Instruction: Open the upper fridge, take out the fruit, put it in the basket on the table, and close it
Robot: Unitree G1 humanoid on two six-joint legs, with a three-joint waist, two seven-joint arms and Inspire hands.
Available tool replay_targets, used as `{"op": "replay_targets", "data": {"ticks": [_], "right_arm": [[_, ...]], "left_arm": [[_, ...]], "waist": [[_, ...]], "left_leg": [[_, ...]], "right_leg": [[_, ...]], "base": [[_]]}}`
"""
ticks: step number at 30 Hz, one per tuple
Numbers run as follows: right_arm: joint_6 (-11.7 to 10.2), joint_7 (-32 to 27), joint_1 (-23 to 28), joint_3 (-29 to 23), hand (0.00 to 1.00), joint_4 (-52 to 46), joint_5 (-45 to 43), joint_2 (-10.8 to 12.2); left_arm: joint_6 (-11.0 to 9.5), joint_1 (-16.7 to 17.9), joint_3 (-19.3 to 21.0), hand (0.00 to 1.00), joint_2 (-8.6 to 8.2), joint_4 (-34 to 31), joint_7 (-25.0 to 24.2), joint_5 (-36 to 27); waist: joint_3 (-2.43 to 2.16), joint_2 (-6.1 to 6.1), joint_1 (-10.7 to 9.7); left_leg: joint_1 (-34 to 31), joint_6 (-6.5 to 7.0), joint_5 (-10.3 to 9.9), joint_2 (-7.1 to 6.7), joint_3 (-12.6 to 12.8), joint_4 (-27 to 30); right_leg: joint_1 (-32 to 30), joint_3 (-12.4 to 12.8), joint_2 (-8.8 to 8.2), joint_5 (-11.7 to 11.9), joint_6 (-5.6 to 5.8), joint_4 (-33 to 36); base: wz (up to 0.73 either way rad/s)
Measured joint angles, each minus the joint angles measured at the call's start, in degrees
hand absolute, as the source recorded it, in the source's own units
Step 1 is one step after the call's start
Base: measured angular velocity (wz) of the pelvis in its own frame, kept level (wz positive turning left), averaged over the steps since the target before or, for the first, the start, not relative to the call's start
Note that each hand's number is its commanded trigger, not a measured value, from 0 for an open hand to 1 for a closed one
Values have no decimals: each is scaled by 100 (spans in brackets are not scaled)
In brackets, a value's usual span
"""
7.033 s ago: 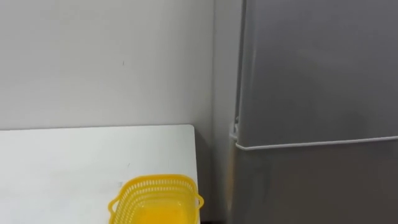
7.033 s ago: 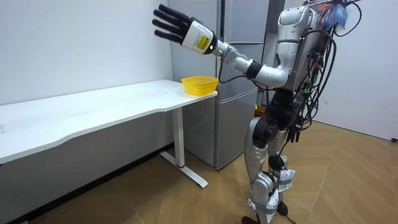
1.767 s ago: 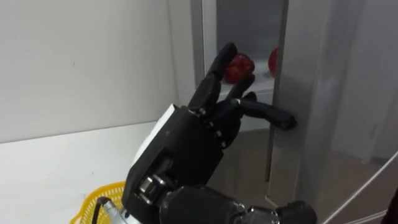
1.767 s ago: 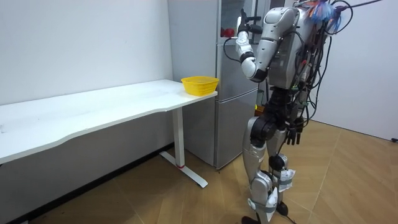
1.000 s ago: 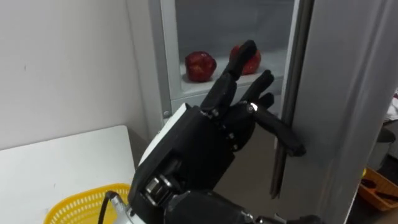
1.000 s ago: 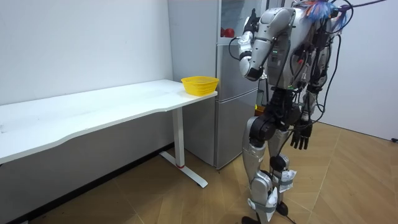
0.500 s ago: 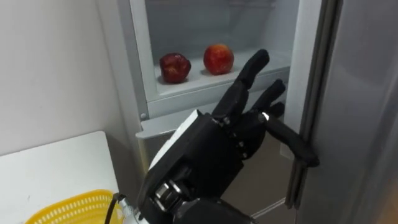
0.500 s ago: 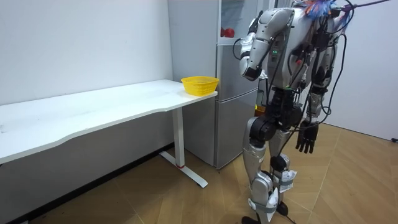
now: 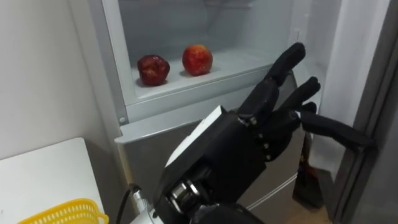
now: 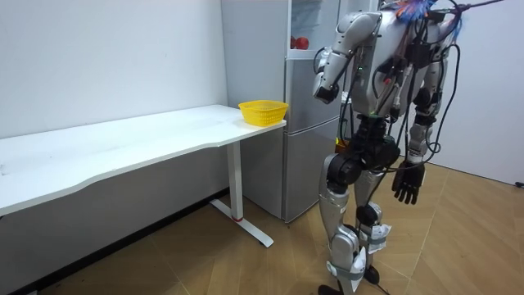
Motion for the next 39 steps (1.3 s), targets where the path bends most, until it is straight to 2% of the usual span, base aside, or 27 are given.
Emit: {"op": "replay_targets", "data": {"ticks": [8, 21, 27, 33, 39], "right_arm": [[-11, -4, 11, -8, 0, 2, 95, -16], [-167, -105, 29, -102, 0, 7, 101, -28], [-169, -162, 62, -101, 0, 6, 119, -25], [-103, -150, 114, -100, 0, 4, 158, -25], [-77, -136, 111, -108, 0, -17, 168, -28]], "left_arm": [[-4, -272, -120, 0, -6, 246, 9, -22], [-24, -332, -342, 0, -8, 355, 27, 13], [-26, -617, -423, 0, -11, 565, 75, 25], [-22, -790, -572, 0, -59, 586, 208, 293], [14, -926, -580, 0, -104, 637, 379, 492]], "waist": [[1, -1, -81], [29, -40, -222], [44, -47, -236], [76, 11, -265], [54, 148, -396]], "left_leg": [[-6, 0, 0, -2, 86, -4], [-37, 0, 1, -11, 144, 8], [-26, 0, 2, -10, 241, 11], [-54, 0, 1, -13, 289, 12], [-115, 0, 1, -10, 289, 12]], "right_leg": [[6, 67, 5, 2, 4, -16], [-83, 155, 7, 22, 19, -23], [-93, 174, 9, 37, 22, -28], [-137, 236, 14, 41, 29, -30], [-224, 289, 37, 52, 24, -21]], "base": [[-4], [-1], [-5], [-3], [-5]]}}
